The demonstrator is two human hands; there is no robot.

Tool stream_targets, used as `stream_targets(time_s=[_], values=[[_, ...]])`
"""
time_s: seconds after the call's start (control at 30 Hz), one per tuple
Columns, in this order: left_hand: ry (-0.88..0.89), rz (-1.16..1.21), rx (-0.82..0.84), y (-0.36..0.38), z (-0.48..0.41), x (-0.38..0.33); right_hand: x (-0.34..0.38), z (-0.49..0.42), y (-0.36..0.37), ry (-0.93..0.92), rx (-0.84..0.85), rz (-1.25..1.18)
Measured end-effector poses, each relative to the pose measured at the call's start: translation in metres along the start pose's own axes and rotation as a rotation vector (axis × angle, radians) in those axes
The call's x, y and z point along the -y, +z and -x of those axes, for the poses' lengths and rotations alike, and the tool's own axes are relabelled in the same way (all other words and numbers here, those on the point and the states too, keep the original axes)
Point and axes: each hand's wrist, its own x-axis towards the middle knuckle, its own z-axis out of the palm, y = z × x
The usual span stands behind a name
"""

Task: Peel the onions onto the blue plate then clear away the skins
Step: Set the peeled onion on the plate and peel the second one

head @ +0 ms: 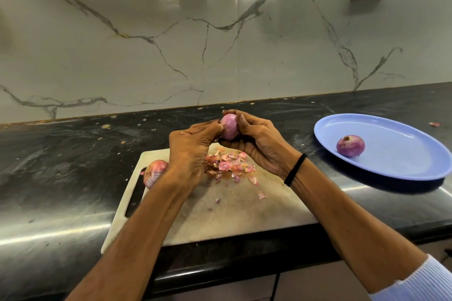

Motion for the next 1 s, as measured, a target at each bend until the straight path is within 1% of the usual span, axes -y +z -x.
stream_targets(time_s=[0.3,0.43,0.6,0.7,0.9,1.0], values=[[0.078,-0.056,0.018,0.001,0.006,-0.004,0.002,0.004,0.003,0.047,0.008,-0.071],[0.121,-0.157,0.012,-0.002,0.005,-0.001,0.004,0.006,0.003,0.094,-0.018,-0.162],[0.182,-0.155,0.079,-0.004,0.003,-0.006,0.01,0.006,0.005,0.145,0.012,-0.194],[0.256,-0.242,0.136,-0.008,0.001,-0.008,0.009,0.002,0.005,0.163,0.014,-0.138],[0.428,-0.441,0.333,-0.011,-0.002,-0.009,0.005,-0.002,0.002,0.238,0.004,0.069],[0.481,-0.469,0.348,-0.012,-0.002,-0.007,0.006,0.0,0.002,0.233,-0.005,0.127]])
